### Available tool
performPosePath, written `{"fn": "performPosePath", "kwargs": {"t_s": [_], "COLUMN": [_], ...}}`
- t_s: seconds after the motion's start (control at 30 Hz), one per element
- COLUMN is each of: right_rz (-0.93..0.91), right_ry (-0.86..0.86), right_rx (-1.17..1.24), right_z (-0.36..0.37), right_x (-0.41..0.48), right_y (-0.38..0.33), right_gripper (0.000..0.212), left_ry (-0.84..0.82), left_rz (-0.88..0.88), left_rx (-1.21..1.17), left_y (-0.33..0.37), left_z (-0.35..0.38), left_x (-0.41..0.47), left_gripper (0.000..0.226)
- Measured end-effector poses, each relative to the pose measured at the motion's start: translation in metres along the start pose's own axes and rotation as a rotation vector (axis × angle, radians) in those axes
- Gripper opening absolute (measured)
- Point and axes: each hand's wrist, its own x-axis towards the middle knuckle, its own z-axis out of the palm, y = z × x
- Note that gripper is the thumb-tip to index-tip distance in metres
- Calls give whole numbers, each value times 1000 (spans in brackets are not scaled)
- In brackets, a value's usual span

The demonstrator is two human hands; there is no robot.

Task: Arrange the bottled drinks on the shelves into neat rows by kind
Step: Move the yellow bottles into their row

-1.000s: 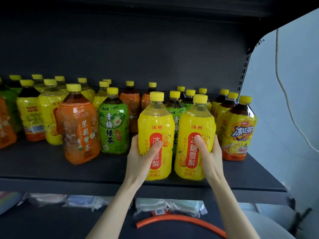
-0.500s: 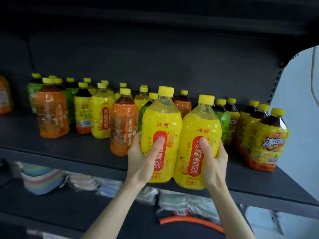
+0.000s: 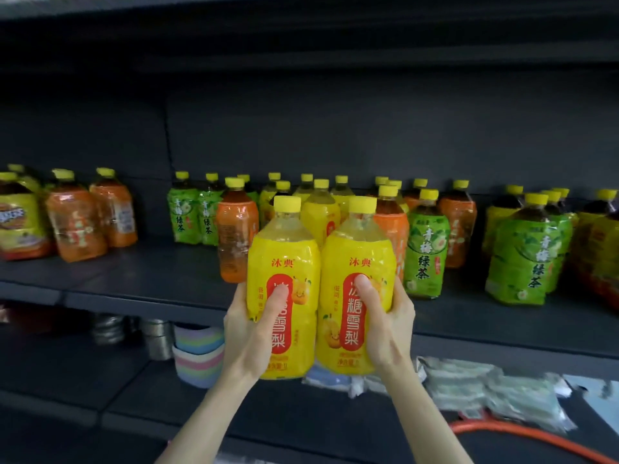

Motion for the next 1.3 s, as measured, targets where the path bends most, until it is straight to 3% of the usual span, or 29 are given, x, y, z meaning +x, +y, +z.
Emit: {"fn": "performPosePath", "kwargs": {"t_s": [0.4, 0.7, 0.83, 1.03, 1.17, 1.3], "right_rz": [-48, -54, -57, -64, -55, -70], "right_ry": [115, 174, 187, 225, 246, 285], "right_rx": [-56, -86, -98, -115, -123, -152], "right_z": [77, 98, 112, 141, 164, 178], "right_x": [51, 83, 88, 87, 85, 79], "right_y": [31, 55, 60, 67, 73, 84], "right_gripper": [60, 62, 58, 58, 43, 58], "left_ry": [-110, -232, -280, -336, -344, -382], "left_rz": [-33, -105, -133, -132, -125, -131], "left_rx": [25, -9, -47, -20, -19, -44], "left_y": [-38, -65, -71, -79, -85, -90], "left_z": [-40, -45, -56, -81, -102, -115], "left_x": [100, 151, 166, 183, 194, 204], "left_gripper": [62, 81, 64, 67, 64, 63]}}
